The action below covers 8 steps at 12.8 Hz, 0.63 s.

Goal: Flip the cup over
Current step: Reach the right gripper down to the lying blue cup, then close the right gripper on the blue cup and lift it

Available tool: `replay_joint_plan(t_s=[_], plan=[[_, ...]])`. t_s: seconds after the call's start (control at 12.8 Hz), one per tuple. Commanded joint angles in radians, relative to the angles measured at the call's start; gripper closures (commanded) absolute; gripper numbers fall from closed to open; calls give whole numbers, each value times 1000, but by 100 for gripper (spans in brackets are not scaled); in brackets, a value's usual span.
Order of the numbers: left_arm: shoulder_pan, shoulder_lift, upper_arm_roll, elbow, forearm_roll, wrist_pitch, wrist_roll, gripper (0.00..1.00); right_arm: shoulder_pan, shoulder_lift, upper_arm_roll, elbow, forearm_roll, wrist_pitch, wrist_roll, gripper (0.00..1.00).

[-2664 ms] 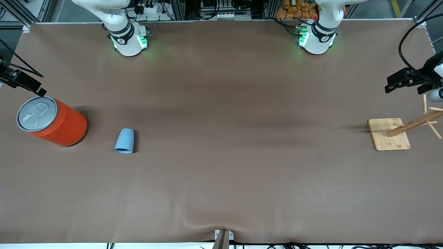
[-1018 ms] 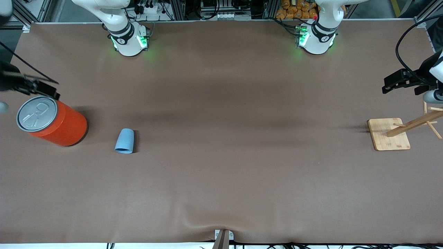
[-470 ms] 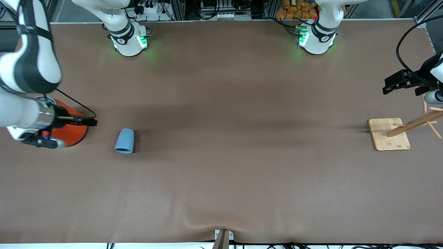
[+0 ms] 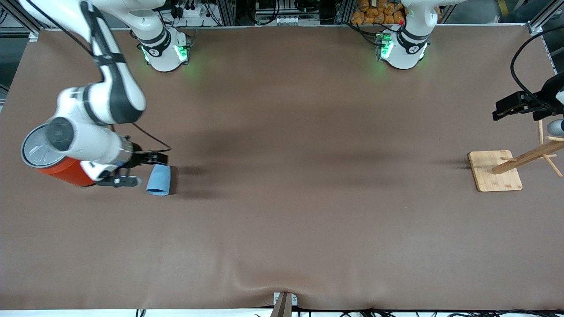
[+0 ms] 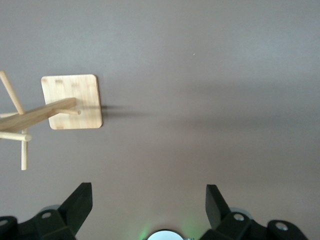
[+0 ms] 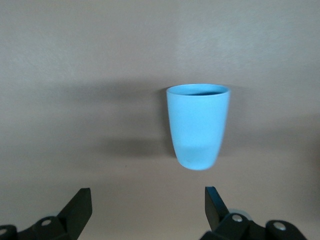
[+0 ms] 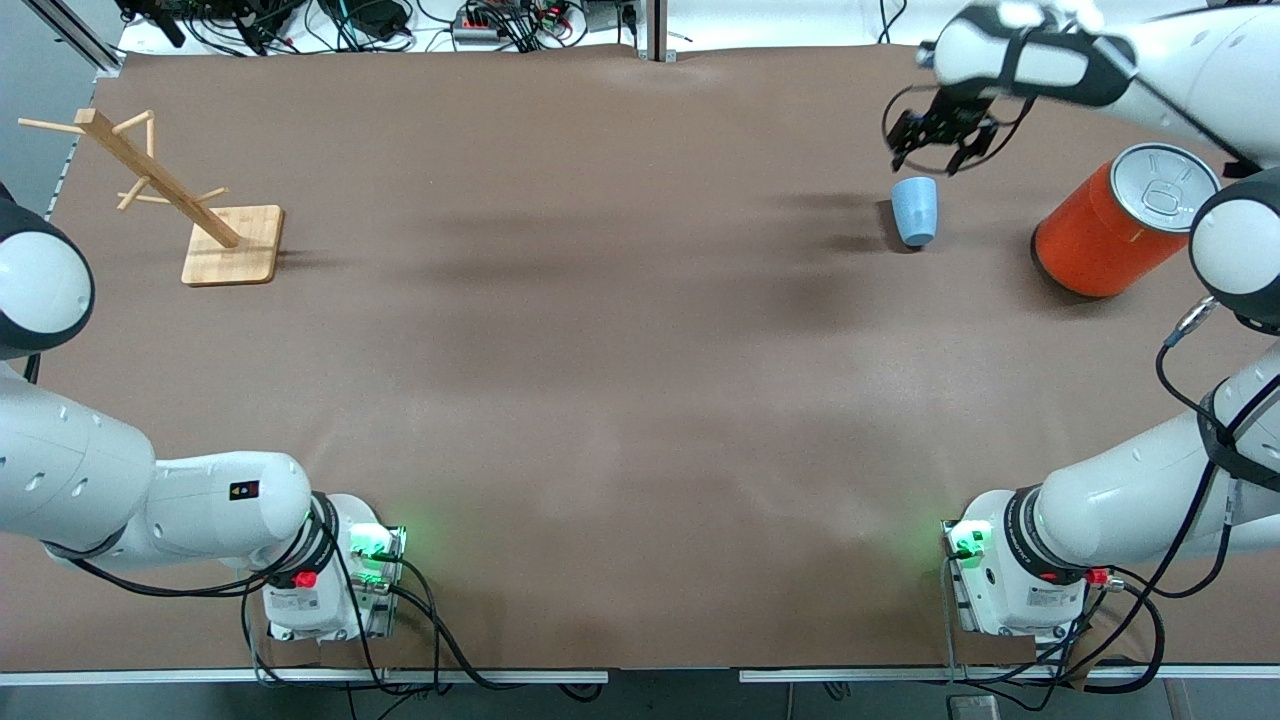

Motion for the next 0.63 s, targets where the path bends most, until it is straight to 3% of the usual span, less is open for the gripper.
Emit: replay_joint_plan(t_s=[0.0,0.16,0.31,0.55], plan=[[70,9,-6,2,4,-17,0,0,-13,-22,-8,-60,6,53,-71,0],[101,24,-2,2,6,-17,0,0,-23,-3,-9,-61,-9,73,-90,0],[113,99,-6,14,82,-14,-3,0,-33,23,-11,-66,-72,118,-90,0],[129,185,-4,17,111,-3,-2,0,-49,72,-11,-64,-95,190,-90,0]])
